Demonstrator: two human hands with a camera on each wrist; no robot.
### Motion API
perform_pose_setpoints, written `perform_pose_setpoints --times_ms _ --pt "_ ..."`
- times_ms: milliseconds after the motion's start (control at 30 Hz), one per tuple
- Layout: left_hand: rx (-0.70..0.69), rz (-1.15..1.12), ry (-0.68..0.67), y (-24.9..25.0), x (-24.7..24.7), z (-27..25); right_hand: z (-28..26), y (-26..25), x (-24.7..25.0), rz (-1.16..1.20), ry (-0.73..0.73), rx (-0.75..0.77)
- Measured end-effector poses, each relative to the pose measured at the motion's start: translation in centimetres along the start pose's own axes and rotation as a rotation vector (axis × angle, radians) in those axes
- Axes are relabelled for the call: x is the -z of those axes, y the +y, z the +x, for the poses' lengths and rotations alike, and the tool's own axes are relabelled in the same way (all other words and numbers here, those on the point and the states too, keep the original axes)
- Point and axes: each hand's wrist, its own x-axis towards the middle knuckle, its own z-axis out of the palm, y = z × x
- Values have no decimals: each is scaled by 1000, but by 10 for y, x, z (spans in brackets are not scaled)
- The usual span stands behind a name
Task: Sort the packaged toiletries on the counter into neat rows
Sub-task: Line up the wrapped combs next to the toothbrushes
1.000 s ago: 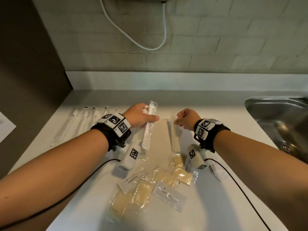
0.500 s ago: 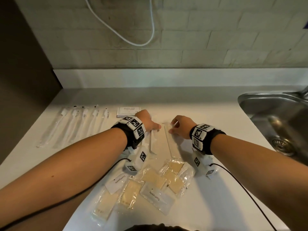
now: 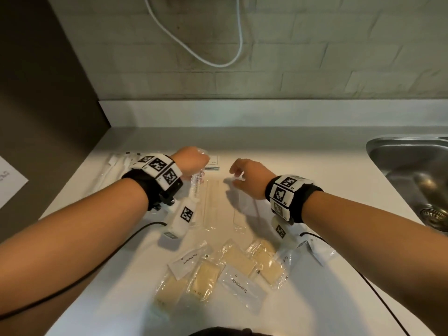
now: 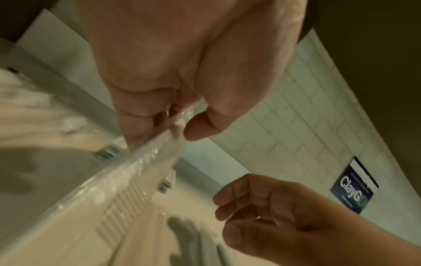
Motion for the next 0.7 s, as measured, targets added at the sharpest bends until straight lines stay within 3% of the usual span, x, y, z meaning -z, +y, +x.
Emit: perform_pose_setpoints --times_ms 167,333,533,700 --pt "33 -70 15 -37 16 -10 -3 -48 -23 -178 -193 165" --pt "76 -134 0 -60 16 -10 -5 -66 -46 -337 -316 194" --pt "-45 39 29 -69 1 -3 -14 -56 -42 -343 -314 173" --pt "-20 52 52 -82 -9 5 -19 -52 -40 -315 -320 158"
